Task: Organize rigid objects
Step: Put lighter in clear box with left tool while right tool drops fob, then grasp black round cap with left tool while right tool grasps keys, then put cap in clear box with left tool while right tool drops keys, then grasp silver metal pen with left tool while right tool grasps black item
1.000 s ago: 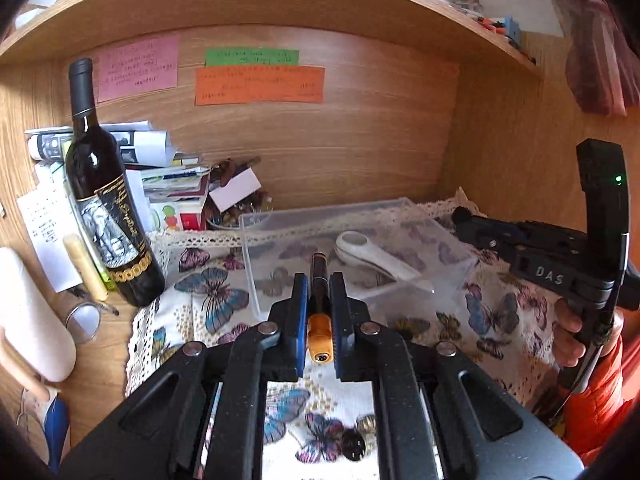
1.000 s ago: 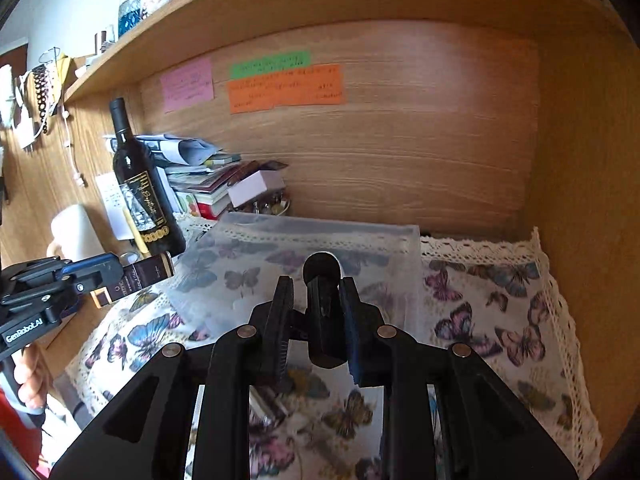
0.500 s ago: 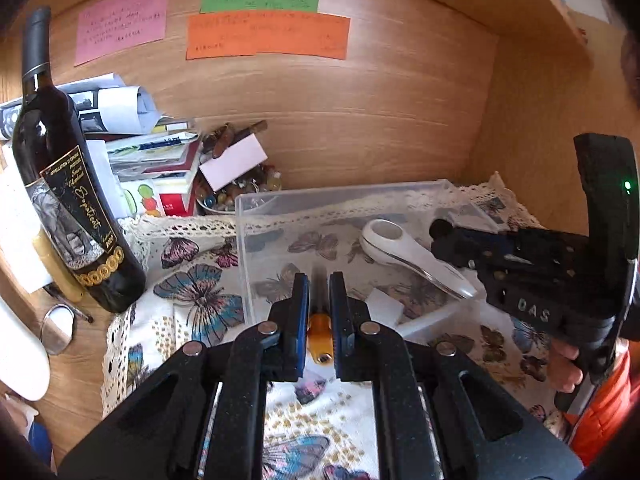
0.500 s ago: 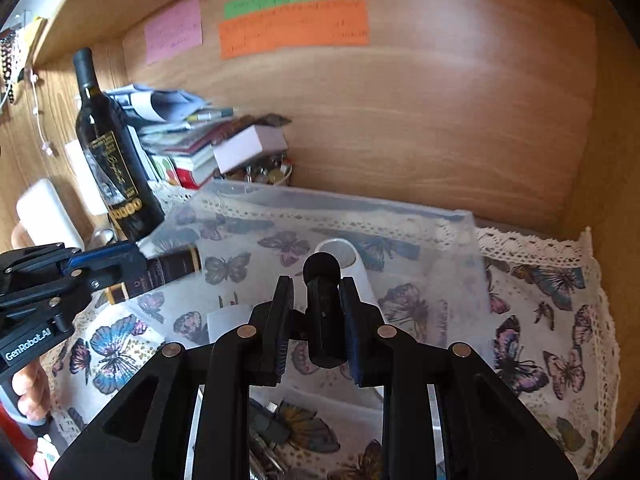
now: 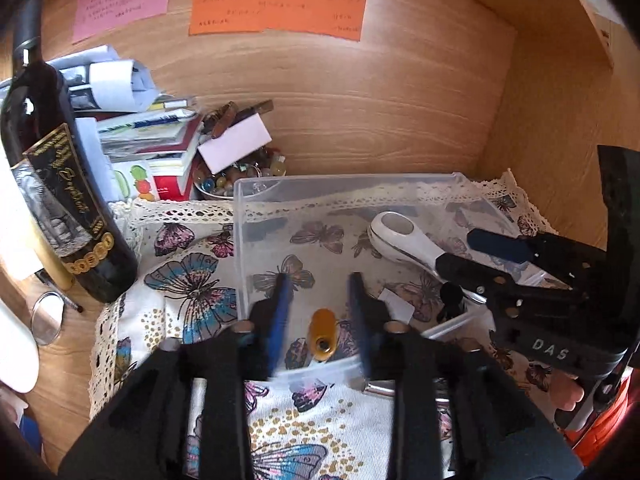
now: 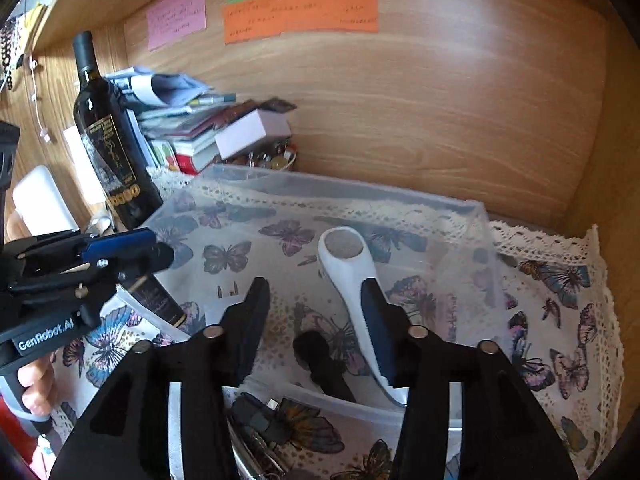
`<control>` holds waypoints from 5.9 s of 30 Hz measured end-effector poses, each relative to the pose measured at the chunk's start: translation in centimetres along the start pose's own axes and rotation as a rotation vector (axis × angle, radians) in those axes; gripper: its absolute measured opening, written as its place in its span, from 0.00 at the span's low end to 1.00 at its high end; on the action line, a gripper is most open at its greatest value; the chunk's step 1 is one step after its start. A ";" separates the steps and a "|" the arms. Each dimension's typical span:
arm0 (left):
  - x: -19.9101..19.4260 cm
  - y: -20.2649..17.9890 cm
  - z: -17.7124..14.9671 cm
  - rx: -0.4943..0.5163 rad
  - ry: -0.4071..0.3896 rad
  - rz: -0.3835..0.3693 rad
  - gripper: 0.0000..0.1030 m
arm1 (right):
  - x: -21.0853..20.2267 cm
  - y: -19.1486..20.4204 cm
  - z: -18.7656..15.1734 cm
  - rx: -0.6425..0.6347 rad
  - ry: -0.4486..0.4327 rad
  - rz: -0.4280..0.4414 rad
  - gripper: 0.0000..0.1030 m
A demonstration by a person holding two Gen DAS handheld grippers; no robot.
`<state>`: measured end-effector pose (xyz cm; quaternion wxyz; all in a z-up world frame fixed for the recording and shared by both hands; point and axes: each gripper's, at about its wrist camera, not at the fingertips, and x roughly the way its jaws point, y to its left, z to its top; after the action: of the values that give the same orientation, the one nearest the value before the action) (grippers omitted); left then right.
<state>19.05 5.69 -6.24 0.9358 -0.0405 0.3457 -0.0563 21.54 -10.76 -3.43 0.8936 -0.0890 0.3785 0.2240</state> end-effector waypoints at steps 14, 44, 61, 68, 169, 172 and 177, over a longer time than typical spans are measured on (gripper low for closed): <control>-6.1 -0.4 -4.2 0.014 -0.047 0.047 0.93 | -6.7 0.8 -2.7 -0.039 -0.090 -0.072 0.66; -4.4 -4.1 -13.9 0.055 0.101 0.017 0.35 | -2.8 0.5 -9.9 -0.041 0.207 -0.008 0.29; -6.4 -3.5 -11.2 0.037 0.020 0.007 0.35 | -5.9 -0.2 -9.4 0.023 0.106 -0.060 0.25; -7.0 -3.7 -8.6 0.030 -0.051 -0.004 0.35 | -8.0 -0.6 -7.9 0.030 0.013 -0.089 0.25; 0.8 -5.4 -7.3 0.060 0.183 -0.008 0.94 | -2.1 1.5 -8.2 -0.129 0.208 0.057 0.49; 1.5 -5.8 -7.3 0.057 0.209 -0.041 0.89 | -2.6 0.2 -8.6 -0.104 0.206 0.023 0.49; 2.8 -6.8 -7.5 0.085 0.237 -0.021 0.58 | -3.3 -1.6 -8.1 -0.046 0.184 0.018 0.49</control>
<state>15.77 -1.66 -12.93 0.8887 0.0027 0.4505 -0.0852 15.11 -15.96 -6.71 0.8507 -0.1263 0.4548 0.2314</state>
